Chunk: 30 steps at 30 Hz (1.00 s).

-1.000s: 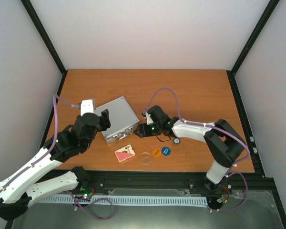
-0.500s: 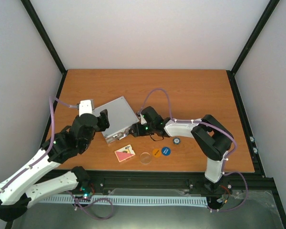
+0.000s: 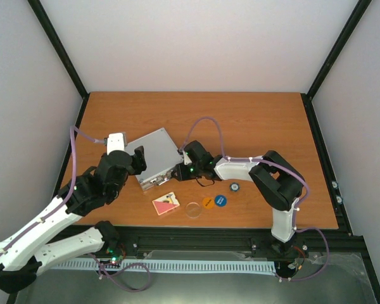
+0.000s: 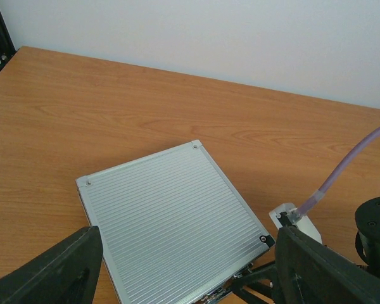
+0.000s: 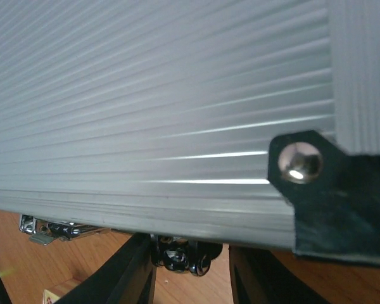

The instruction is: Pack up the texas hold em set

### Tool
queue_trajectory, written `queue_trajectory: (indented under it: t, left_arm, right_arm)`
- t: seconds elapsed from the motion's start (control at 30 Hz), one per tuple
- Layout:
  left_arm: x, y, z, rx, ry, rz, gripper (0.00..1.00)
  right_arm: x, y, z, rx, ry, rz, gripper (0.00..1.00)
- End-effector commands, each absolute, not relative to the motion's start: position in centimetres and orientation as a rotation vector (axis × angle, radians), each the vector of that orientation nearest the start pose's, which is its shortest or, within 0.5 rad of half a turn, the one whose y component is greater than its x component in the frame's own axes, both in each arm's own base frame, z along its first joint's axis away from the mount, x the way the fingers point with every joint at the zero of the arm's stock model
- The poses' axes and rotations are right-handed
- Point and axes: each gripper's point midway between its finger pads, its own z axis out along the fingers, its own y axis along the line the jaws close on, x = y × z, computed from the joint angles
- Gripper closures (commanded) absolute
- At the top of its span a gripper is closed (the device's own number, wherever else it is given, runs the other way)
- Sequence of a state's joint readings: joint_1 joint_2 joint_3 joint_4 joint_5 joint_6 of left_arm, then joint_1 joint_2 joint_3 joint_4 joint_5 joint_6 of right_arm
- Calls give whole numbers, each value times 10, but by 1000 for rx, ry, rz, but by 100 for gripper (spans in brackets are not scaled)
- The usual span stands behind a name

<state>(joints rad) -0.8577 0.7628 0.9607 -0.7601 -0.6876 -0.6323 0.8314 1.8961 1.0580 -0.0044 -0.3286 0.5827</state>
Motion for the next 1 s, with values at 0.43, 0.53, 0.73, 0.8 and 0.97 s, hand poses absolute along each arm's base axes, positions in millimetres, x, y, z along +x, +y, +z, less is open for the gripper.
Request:
queue_trajectory:
  t: [0.43, 0.53, 0.73, 0.8, 0.97]
  left_arm:
    - [228, -98, 298, -164, 1987, -228, 23]
    - [227, -96, 298, -170, 1984, -228, 23]
    - [226, -96, 293, -178, 1990, -231, 23]
    - [225, -96, 291, -177, 1992, -236, 23]
    - [223, -94, 289, -182, 1991, -241, 23]
  right_arm:
    - [280, 387, 87, -518, 2483, 962, 97]
    - [281, 385, 101, -540, 2467, 934, 97]
    - [280, 384, 108, -604, 2492, 874, 97]
    - [280, 382, 108, -625, 2510, 838, 96]
    - [281, 381, 107, -672, 2555, 775, 95]
